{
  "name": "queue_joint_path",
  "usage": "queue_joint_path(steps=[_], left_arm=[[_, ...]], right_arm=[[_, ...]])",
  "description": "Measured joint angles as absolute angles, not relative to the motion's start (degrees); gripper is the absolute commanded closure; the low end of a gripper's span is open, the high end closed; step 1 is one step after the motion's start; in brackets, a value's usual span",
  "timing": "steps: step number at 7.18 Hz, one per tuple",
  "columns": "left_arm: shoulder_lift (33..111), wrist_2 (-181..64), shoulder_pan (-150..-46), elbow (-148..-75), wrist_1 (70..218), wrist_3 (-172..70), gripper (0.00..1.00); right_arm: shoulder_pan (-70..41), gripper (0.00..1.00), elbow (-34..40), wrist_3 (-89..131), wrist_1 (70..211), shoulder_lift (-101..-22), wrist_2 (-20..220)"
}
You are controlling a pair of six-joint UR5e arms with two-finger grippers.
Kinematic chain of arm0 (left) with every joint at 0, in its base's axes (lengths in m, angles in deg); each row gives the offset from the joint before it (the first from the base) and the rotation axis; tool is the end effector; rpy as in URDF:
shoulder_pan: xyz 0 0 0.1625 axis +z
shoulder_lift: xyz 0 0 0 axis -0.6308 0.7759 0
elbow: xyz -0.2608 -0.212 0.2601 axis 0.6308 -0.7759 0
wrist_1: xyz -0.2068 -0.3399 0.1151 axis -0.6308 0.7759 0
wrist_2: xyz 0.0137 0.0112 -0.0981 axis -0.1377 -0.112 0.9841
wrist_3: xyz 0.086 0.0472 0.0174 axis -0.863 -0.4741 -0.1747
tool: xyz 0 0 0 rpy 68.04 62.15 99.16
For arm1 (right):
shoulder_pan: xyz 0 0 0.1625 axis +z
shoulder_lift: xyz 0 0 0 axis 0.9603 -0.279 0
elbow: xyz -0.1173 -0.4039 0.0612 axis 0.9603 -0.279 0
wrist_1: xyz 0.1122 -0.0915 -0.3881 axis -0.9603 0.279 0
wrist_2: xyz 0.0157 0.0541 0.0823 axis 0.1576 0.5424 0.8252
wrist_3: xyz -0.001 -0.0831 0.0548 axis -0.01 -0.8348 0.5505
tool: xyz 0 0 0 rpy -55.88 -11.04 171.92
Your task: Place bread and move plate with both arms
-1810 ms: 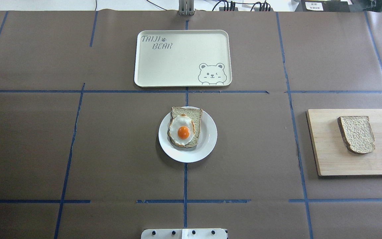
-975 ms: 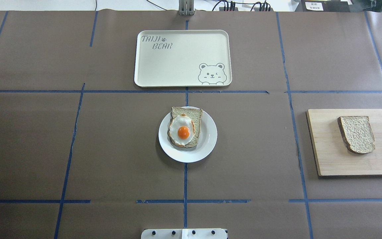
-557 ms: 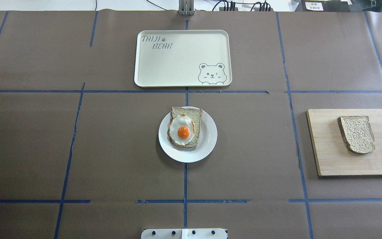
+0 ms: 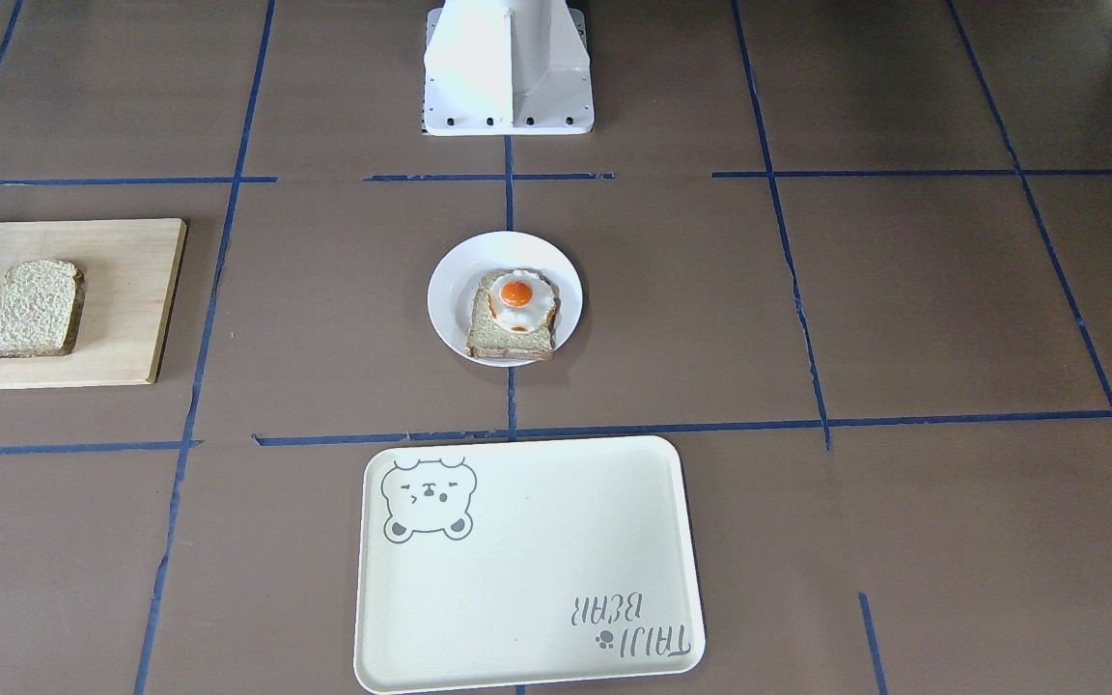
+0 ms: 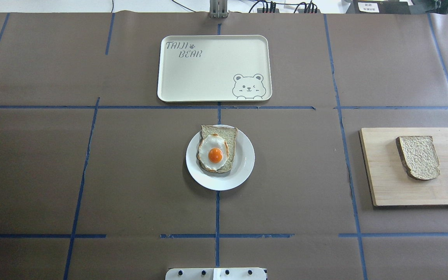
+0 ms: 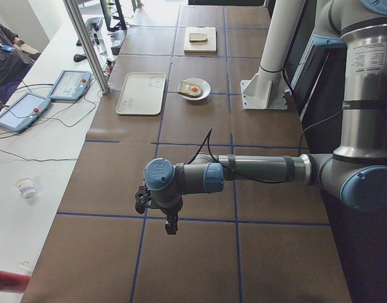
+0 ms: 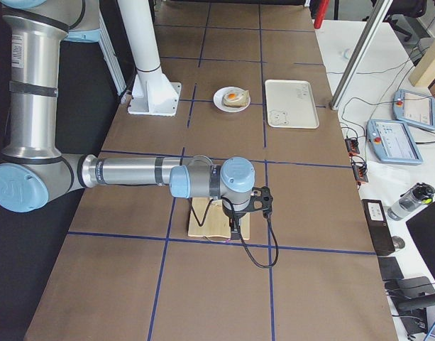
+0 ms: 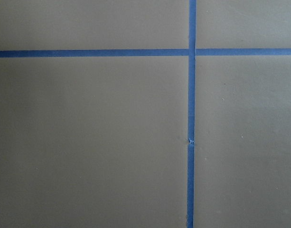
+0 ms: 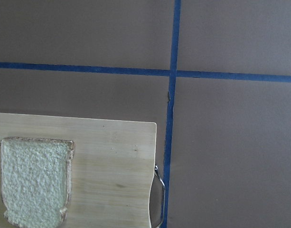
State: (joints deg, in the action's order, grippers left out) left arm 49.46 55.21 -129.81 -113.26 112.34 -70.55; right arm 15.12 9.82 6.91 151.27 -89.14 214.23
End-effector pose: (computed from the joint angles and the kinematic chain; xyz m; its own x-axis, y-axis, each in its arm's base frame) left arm -0.0684 -0.4635 0.6675 0.7043 0.0118 -0.7098 -0.0473 0.9984 -0.0303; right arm 0.0520 -0.4433 0.6264 0.6792 -0.0362 0.7331 -0.0089 0.9983 0.0576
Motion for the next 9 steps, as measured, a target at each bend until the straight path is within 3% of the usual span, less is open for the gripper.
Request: queue_joint_path(steps=[5, 9], left_arm=[[49.5, 55.3, -129.8, -113.0, 112.5, -70.6, 0.00], [49.5, 55.2, -129.7, -112.6, 112.5, -70.7, 0.00]], right_arm=[[-1.2, 0.00, 6.4, 39.0, 119.9, -93.5, 212.4], [-10.7, 0.08, 3.7, 46.4, 114.3, -93.1, 206.7]])
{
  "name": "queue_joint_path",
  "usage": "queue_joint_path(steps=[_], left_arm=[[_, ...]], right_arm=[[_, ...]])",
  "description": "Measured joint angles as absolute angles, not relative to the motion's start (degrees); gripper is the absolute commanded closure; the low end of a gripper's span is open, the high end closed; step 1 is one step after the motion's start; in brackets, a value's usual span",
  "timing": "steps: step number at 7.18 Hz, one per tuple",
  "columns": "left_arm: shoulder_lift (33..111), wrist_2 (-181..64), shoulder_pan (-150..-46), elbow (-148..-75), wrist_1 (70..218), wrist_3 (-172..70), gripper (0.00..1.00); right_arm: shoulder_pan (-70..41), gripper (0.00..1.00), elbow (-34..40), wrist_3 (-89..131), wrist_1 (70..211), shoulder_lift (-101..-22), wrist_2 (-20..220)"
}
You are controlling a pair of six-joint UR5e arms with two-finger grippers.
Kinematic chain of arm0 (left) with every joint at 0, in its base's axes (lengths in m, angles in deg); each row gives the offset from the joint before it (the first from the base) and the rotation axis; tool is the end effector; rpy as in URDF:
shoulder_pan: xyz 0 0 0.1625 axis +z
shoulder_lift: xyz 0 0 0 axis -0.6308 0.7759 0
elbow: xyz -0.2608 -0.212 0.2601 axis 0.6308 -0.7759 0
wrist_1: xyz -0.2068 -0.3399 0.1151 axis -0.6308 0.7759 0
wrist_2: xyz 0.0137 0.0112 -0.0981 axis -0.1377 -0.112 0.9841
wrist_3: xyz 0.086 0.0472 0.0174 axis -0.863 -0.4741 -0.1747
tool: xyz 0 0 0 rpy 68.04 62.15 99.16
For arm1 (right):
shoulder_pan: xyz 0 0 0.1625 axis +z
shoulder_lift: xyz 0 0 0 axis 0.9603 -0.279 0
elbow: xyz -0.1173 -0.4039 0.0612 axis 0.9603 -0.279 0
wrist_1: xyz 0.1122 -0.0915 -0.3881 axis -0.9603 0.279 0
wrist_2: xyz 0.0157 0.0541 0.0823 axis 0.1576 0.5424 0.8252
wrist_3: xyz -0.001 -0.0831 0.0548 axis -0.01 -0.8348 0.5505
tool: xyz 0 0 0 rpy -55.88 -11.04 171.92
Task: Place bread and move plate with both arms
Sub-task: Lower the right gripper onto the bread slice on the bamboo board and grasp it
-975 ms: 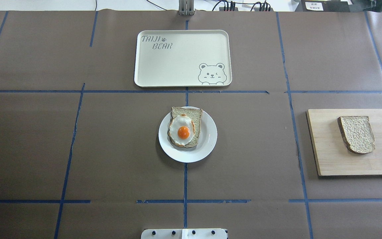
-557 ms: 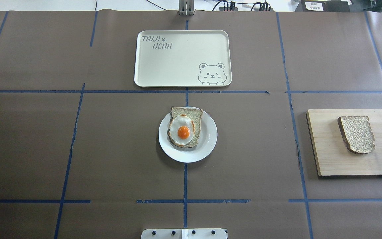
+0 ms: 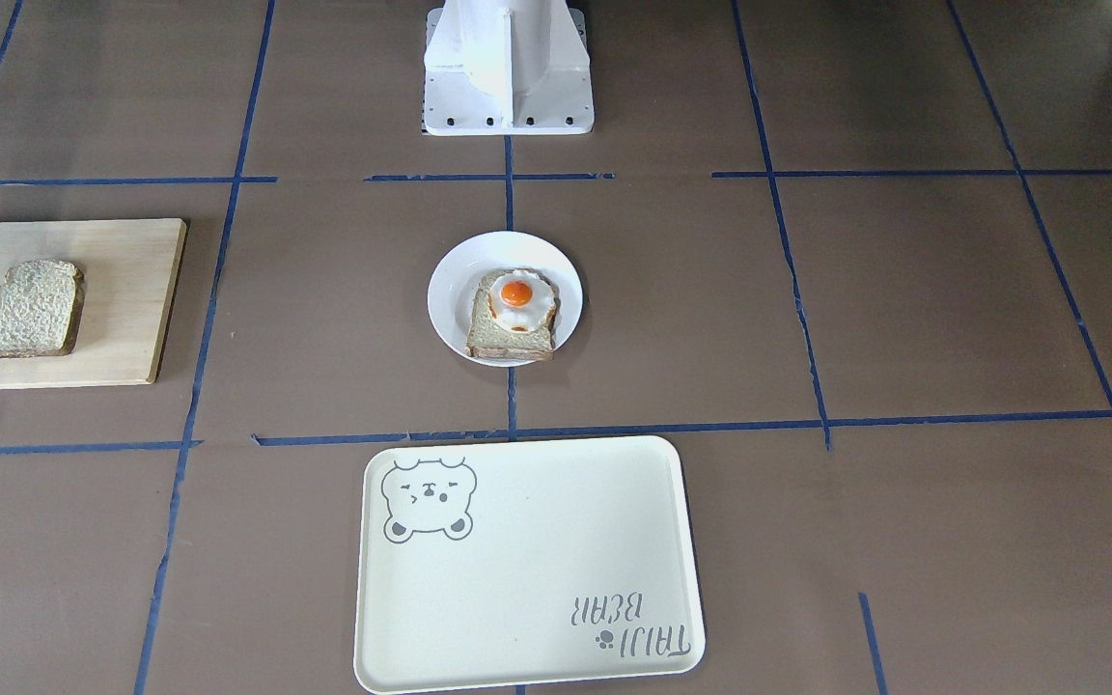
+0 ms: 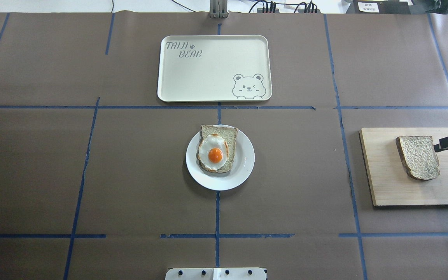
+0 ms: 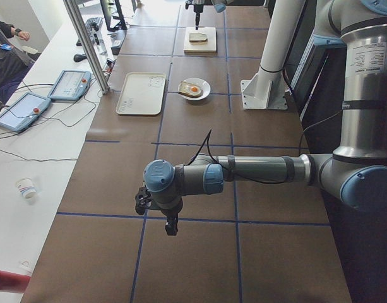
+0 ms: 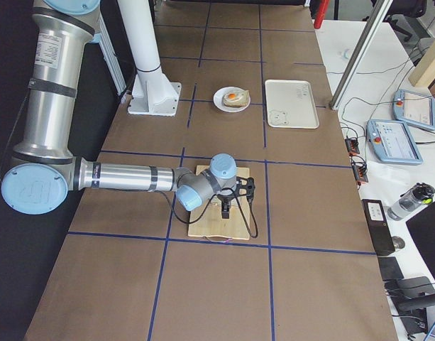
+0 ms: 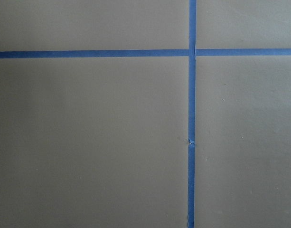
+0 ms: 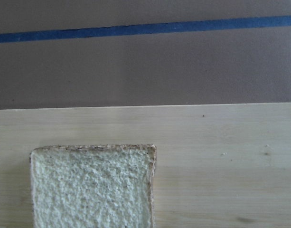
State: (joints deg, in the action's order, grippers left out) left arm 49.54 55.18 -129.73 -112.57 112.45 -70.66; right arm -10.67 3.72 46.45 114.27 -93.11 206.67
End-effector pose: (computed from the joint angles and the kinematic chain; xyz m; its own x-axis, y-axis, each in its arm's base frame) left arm -0.0678 -0.4634 0.6726 0.7045 0.0086 -0.7097 -0.0501 0.9980 -0.0377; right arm -0.1320 -0.4151 0.6439 0.6546 0.0220 0.7557 -0.0718 0.9969 0.0331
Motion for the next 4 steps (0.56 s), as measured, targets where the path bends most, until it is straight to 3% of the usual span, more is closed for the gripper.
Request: queue_joint_path(steps=[2, 4], left_arm=[[49.5, 55.2, -129.7, -112.5, 112.5, -70.7, 0.00], [49.5, 55.2, -129.7, -112.5, 112.5, -70.7, 0.00]], right_arm=[[-12.8, 0.13, 3.2, 47.2, 114.2, -92.6, 206.0], [-14.0, 0.29, 3.0, 47.4, 114.2, -92.4, 205.9]])
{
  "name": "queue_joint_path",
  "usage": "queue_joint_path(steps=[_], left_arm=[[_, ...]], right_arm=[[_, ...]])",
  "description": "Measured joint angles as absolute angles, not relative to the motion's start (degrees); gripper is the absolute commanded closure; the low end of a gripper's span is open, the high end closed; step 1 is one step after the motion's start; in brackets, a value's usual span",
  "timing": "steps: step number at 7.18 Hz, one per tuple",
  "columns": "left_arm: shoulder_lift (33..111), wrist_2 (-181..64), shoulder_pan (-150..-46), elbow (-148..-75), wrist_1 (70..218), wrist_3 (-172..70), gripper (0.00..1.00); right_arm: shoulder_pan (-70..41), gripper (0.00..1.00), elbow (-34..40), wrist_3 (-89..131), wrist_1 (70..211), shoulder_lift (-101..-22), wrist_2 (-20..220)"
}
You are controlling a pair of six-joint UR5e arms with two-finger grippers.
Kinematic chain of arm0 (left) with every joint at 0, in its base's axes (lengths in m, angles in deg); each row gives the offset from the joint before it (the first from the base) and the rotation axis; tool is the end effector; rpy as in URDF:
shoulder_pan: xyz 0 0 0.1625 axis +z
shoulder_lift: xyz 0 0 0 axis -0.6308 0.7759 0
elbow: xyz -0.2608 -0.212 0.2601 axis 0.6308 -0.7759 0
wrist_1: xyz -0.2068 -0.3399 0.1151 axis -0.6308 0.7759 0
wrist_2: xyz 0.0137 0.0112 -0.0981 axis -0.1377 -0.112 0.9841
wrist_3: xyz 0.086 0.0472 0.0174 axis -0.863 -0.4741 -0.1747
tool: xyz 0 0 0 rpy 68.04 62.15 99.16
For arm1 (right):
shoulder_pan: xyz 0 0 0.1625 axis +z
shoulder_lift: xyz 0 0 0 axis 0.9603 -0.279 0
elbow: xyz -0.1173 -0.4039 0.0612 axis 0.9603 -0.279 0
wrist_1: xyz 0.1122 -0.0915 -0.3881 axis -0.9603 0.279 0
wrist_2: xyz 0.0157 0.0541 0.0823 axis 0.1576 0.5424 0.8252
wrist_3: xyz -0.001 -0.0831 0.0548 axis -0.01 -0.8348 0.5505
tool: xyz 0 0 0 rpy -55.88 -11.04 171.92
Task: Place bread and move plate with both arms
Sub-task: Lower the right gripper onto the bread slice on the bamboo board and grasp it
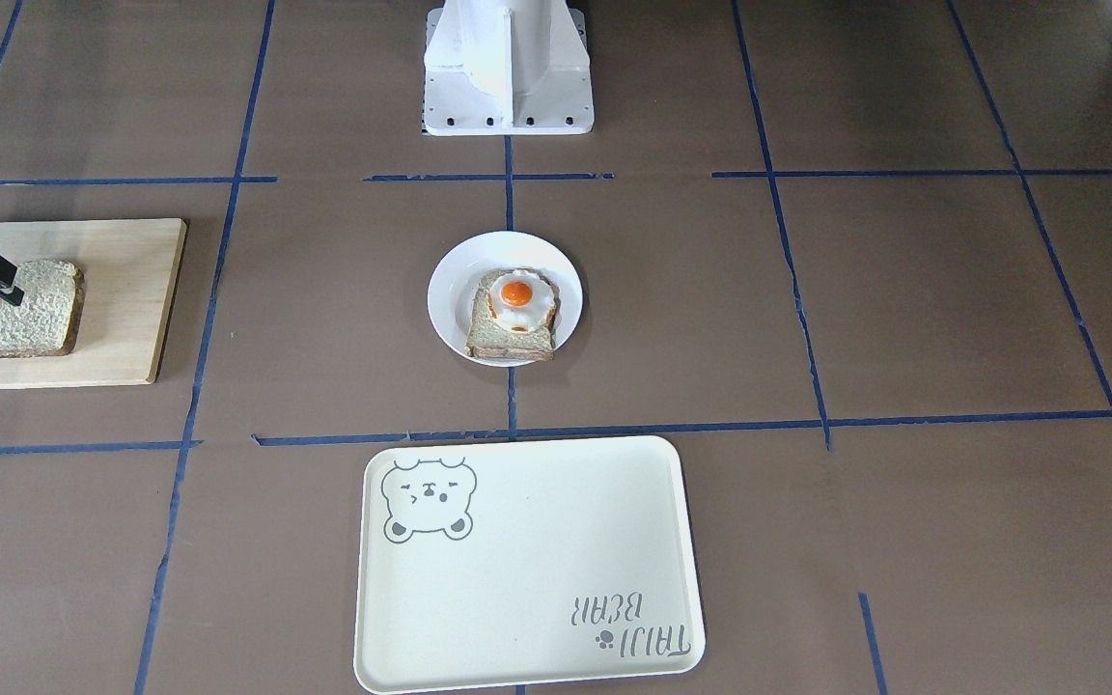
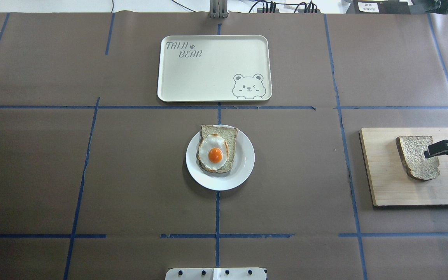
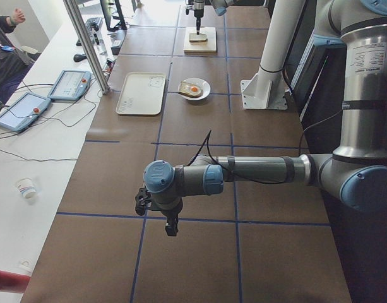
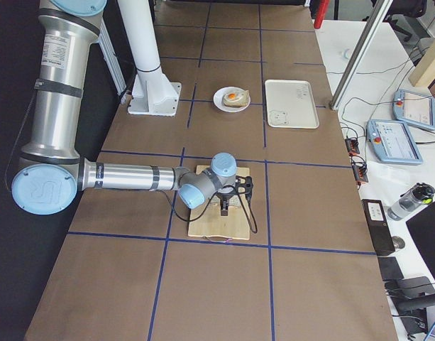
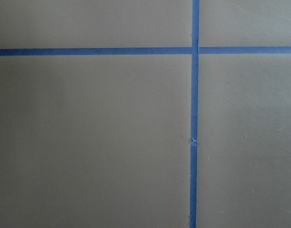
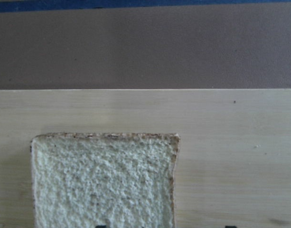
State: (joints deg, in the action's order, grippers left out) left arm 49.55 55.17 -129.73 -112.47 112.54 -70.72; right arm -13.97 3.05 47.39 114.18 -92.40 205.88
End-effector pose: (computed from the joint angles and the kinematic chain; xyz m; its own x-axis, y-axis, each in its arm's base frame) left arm -0.0678 -0.4635 0.6732 0.7045 0.0096 -0.7096 -0.0509 0.9980 -0.0370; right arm -0.1576 -0.4123 0.6451 0.6612 -0.0004 0.7502 -0.0321 0.9991 0.0288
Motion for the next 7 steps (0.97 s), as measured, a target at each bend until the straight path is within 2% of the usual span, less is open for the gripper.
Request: queue_joint_path(steps=[2, 3, 5, 7], left_arm=[[49.5, 55.2, -129.7, -112.6, 112.5, -70.7, 0.00], [49.5, 55.2, -129.7, -112.6, 112.5, -70.7, 0.00], [49.5, 55.3, -129.7, -112.6, 112.5, -70.7, 0.00], [49.5, 55.3, -129.7, -112.5, 112.5, -70.7, 0.00]], right_arm=[[-14.2, 0.31, 2.8, 47.4, 114.2, -92.4, 205.8], [-14.2, 0.39, 2.2, 47.5, 114.2, -92.0, 205.8], [-14.2, 0.65, 1.1, 47.5, 114.2, -91.1, 205.8], [-14.1, 0.76, 1.0, 47.5, 114.2, -91.0, 205.9]])
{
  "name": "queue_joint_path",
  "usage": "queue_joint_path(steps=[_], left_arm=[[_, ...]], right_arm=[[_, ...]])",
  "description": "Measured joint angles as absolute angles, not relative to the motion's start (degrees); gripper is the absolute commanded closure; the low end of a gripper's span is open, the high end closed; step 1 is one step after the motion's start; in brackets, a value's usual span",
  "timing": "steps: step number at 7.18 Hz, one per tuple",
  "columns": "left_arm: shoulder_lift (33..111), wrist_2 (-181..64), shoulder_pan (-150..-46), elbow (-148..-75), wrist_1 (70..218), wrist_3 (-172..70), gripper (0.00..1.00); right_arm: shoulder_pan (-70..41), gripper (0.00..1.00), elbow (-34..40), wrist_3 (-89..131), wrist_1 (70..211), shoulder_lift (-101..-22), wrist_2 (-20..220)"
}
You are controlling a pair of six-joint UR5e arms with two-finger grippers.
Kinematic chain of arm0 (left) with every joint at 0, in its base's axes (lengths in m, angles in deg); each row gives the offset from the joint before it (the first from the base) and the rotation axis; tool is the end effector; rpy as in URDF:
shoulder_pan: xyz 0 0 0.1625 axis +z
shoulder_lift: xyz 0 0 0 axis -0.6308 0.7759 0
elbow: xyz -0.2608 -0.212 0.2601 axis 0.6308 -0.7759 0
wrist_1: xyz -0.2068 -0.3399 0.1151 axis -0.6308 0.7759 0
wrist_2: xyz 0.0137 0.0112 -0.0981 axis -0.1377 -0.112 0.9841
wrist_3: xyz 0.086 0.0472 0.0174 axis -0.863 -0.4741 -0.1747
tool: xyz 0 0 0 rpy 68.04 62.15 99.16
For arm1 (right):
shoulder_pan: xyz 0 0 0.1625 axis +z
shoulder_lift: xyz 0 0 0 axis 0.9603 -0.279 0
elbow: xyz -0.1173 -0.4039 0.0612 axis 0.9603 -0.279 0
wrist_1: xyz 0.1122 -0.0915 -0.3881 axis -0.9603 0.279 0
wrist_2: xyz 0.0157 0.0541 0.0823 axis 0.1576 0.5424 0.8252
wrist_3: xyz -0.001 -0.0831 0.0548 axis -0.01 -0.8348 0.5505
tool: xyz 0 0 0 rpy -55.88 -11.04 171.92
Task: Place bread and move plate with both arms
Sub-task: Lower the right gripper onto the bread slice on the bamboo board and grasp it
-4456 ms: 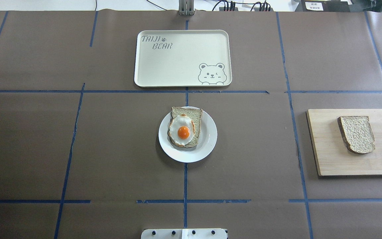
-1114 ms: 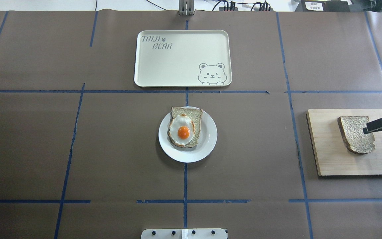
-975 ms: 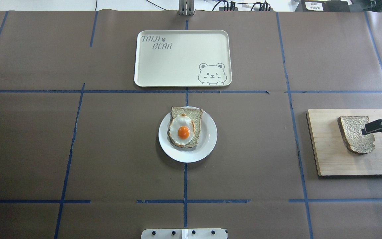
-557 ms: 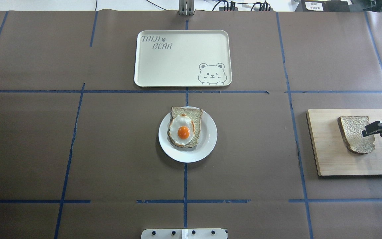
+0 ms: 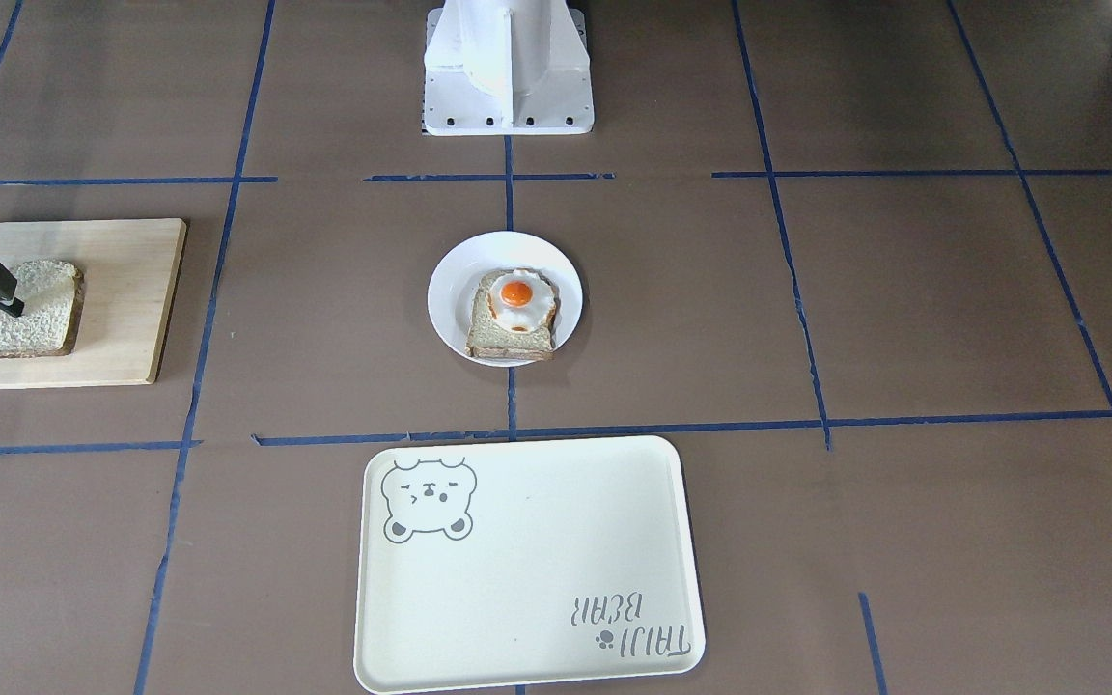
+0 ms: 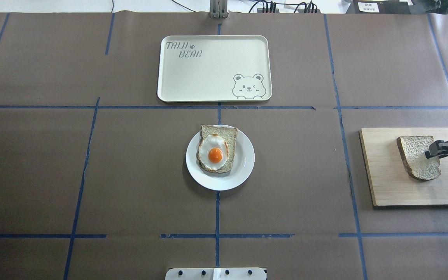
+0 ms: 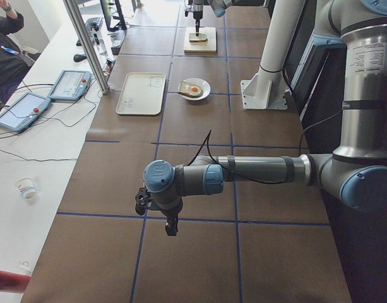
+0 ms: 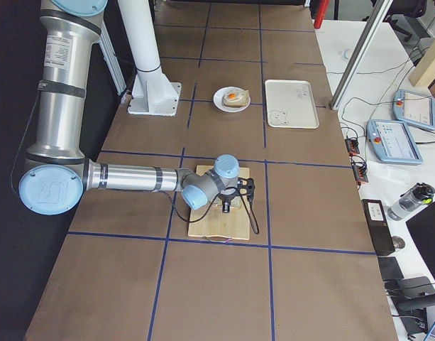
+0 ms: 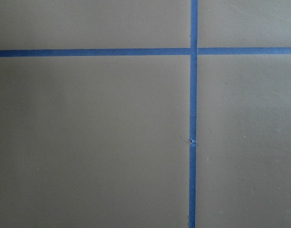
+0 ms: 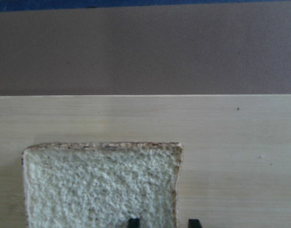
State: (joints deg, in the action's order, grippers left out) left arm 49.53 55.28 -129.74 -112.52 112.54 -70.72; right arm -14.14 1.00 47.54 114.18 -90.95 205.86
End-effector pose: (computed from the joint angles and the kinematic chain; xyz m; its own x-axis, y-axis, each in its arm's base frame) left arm -0.0677 -0.4634 0.6728 0.7032 0.0097 -0.7109 -0.0506 0.9981 -0.0363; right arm -0.1638 -0.4204 0.6524 0.6653 0.0070 0.7466 -0.0309 0.9994 0.0181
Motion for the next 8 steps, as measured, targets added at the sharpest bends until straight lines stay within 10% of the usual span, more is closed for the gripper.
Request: queue_joint_path(steps=[3, 8], left_arm=[[49.5, 55.3, -129.8, -112.5, 112.5, -70.7, 0.00], [49.4, 55.3, -129.8, -112.4, 112.5, -70.7, 0.00]], right_arm=[[-14.0, 0.96, 0.9, 47.5, 114.2, -91.0, 206.1], [-13.8, 1.00, 2.0, 47.5, 113.9, -91.6, 206.4]])
